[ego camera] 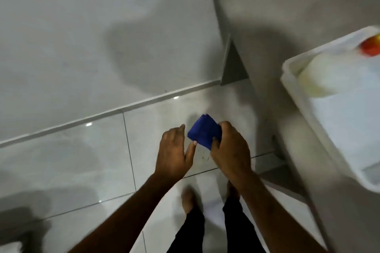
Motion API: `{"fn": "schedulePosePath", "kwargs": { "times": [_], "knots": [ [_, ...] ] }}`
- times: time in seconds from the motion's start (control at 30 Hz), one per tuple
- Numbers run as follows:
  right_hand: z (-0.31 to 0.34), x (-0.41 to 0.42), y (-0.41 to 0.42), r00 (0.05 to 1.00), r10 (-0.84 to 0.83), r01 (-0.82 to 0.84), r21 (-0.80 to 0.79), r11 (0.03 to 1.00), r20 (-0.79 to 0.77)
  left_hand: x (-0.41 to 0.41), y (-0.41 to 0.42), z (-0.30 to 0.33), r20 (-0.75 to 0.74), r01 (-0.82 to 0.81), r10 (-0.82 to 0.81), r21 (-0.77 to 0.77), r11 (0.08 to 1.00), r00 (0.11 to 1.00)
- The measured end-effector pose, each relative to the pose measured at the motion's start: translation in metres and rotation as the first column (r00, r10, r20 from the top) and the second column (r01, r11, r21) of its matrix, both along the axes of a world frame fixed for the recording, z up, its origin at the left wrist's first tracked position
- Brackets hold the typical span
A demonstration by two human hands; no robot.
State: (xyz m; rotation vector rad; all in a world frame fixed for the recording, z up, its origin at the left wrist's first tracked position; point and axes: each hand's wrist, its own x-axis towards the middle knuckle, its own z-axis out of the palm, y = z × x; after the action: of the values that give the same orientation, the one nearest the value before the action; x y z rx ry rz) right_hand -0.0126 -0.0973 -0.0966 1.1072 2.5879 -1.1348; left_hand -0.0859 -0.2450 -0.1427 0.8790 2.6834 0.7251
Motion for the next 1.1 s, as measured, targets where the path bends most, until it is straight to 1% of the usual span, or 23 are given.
{"fn": "schedulePosePath", "kwargs": {
  "times": [0.1, 0.13, 0.2, 0.27, 0.37, 0.43, 0.5, 0.53, 0.57, 0.6, 0.63, 0.67, 0.7, 0.73, 0.77, 0.83, 0.9, 0.93, 0.97, 1.0, 1.03, 1.07, 1.1],
  "knots": [
    [-0.132, -0.003, -0.006, 0.989, 0.045, -0.048, 0.016, 0.999, 0.142, -0.004, -0.036, -0.134, 0.111, 0.029, 0.001, -0.265, 0.964, 0.994],
    [-0.172, 0.0, -0.004, 0.98, 0.06, -0.065, 0.019, 0.998, 0.19, -0.004, -0.045, -0.174, 0.143, 0.061, -0.013, -0.34, 0.938, 0.99],
    [-0.273, 0.007, -0.005, 0.943, 0.124, -0.133, 0.011, 0.991, 0.308, 0.001, -0.065, -0.275, 0.187, 0.128, -0.043, -0.469, 0.874, 0.981],
    [-0.368, 0.019, -0.007, 0.884, 0.214, -0.225, -0.024, 0.974, 0.414, 0.006, -0.083, -0.375, 0.227, 0.201, -0.087, -0.549, 0.811, 0.97],
    [-0.483, 0.039, -0.008, 0.75, 0.426, -0.406, -0.157, 0.9, 0.506, 0.024, -0.1, -0.493, 0.306, 0.308, -0.134, -0.64, 0.704, 0.942],
    [-0.552, 0.048, -0.002, 0.671, 0.505, -0.431, -0.268, 0.862, 0.543, 0.034, -0.107, -0.554, 0.346, 0.349, -0.145, -0.65, 0.675, 0.927],
    [-0.605, 0.053, 0.007, 0.658, 0.492, -0.386, -0.306, 0.87, 0.57, 0.035, -0.113, -0.598, 0.352, 0.359, -0.153, -0.651, 0.669, 0.923],
    [-0.629, 0.057, 0.012, 0.682, 0.449, -0.364, -0.265, 0.893, 0.578, 0.036, -0.115, -0.619, 0.346, 0.354, -0.154, -0.651, 0.671, 0.926],
    [-0.65, 0.059, 0.016, 0.726, 0.379, -0.348, -0.17, 0.922, 0.574, 0.034, -0.117, -0.636, 0.329, 0.34, -0.152, -0.646, 0.684, 0.932],
    [-0.668, 0.062, 0.019, 0.777, 0.285, -0.326, -0.029, 0.945, 0.561, 0.03, -0.12, -0.65, 0.314, 0.319, -0.141, -0.642, 0.697, 0.939],
    [-0.68, 0.065, 0.019, 0.829, 0.19, -0.289, 0.112, 0.951, 0.526, 0.026, -0.122, -0.658, 0.305, 0.29, -0.113, -0.638, 0.713, 0.946],
    [-0.691, 0.069, 0.017, 0.877, 0.126, -0.247, 0.21, 0.946, 0.463, 0.02, -0.125, -0.666, 0.305, 0.264, -0.079, -0.631, 0.729, 0.949],
    [-0.7, 0.074, 0.012, 0.912, 0.108, -0.221, 0.252, 0.942, 0.396, 0.016, -0.128, -0.673, 0.318, 0.243, -0.041, -0.629, 0.738, 0.947],
    [-0.708, 0.081, 0.004, 0.926, 0.126, -0.225, 0.251, 0.942, 0.355, 0.012, -0.13, -0.677, 0.337, 0.228, -0.004, -0.627, 0.745, 0.941],
    [-0.714, 0.091, -0.008, 0.92, 0.165, -0.254, 0.22, 0.942, 0.355, 0.009, -0.131, -0.678, 0.362, 0.217, 0.034, -0.628, 0.747, 0.931],
    [-0.725, 0.113, -0.034, 0.875, 0.259, -0.341, 0.141, 0.93, 0.408, 0.003, -0.132, -0.68, 0.408, 0.203, 0.092, -0.623, 0.756, 0.908],
    [-0.736, 0.121, -0.031, 0.825, 0.352, -0.466, 0.178, 0.867, 0.443, -0.002, -0.131, -0.68, 0.442, 0.205, 0.117, -0.615, 0.761, 0.889],
    [-0.743, 0.112, -0.018, 0.82, 0.36, -0.491, 0.223, 0.842, 0.446, -0.003, -0.13, -0.681, 0.465, 0.209, 0.132, -0.61, 0.764, 0.875],
    [-0.747, 0.098, -0.003, 0.838, 0.316, -0.463, 0.272, 0.844, 0.446, -0.004, -0.128, -0.68, 0.486, 0.213, 0.142, -0.602, 0.769, 0.862],
    [-0.75, 0.08, 0.014, 0.879, 0.21, -0.37, 0.335, 0.867, 0.428, -0.005, -0.127, -0.679, 0.495, 0.214, 0.142, -0.593, 0.776, 0.857],
    [-0.755, 0.061, 0.029, 0.916, 0.064, -0.227, 0.38, 0.897, 0.397, -0.005, -0.127, -0.681, 0.494, 0.213, 0.137, -0.587, 0.781, 0.858],
    [-0.76, 0.046, 0.034, 0.93, -0.098, -0.055, 0.399, 0.915, 0.354, -0.006, -0.129, -0.682, 0.497, 0.216, 0.133, -0.583, 0.783, 0.857],
    [-0.763, 0.036, 0.024, 0.918, -0.227, 0.079, 0.412, 0.908, 0.325, -0.006, -0.13, -0.683, 0.502, 0.218, 0.134, -0.579, 0.786, 0.854]
  ]
}}
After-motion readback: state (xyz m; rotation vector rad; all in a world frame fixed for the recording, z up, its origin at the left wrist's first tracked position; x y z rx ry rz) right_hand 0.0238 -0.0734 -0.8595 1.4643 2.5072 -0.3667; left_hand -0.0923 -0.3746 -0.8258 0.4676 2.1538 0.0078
